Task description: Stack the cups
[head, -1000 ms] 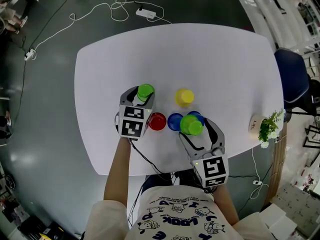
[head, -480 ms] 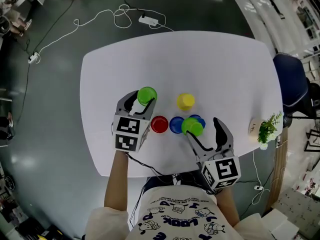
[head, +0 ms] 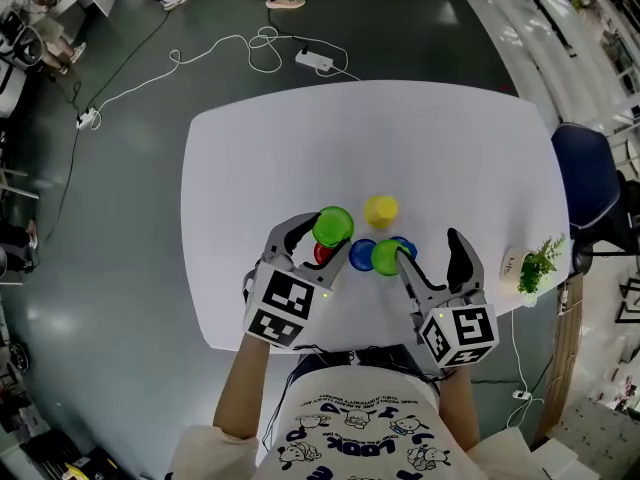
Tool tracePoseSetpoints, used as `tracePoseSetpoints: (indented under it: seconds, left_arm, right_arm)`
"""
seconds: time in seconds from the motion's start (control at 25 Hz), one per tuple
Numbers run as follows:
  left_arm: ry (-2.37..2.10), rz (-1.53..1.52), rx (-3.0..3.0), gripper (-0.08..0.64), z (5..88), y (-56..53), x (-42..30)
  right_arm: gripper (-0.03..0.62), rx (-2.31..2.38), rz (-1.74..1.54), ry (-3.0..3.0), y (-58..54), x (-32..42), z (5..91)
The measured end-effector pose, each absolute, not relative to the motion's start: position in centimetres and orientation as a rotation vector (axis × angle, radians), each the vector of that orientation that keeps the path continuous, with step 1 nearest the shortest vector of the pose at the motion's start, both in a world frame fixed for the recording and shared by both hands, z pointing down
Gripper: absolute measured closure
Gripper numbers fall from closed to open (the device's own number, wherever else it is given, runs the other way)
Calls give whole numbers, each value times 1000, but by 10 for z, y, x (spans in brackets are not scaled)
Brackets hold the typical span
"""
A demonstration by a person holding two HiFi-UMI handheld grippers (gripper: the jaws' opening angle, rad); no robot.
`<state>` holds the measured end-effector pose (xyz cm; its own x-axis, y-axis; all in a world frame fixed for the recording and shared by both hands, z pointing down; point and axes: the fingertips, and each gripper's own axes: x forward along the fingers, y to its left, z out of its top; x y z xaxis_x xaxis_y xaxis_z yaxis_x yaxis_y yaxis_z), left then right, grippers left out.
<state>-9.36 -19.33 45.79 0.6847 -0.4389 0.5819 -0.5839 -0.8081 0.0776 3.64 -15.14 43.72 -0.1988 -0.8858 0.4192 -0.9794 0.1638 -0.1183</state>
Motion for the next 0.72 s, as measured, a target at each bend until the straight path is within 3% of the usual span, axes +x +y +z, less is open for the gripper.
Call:
tracePoseSetpoints:
  seconds: [0.72]
  left_arm:
    - [-655,1006,2582,316,491,-141,-63]
  right_arm:
    - [181,1778,607,-2172,-182,74,448]
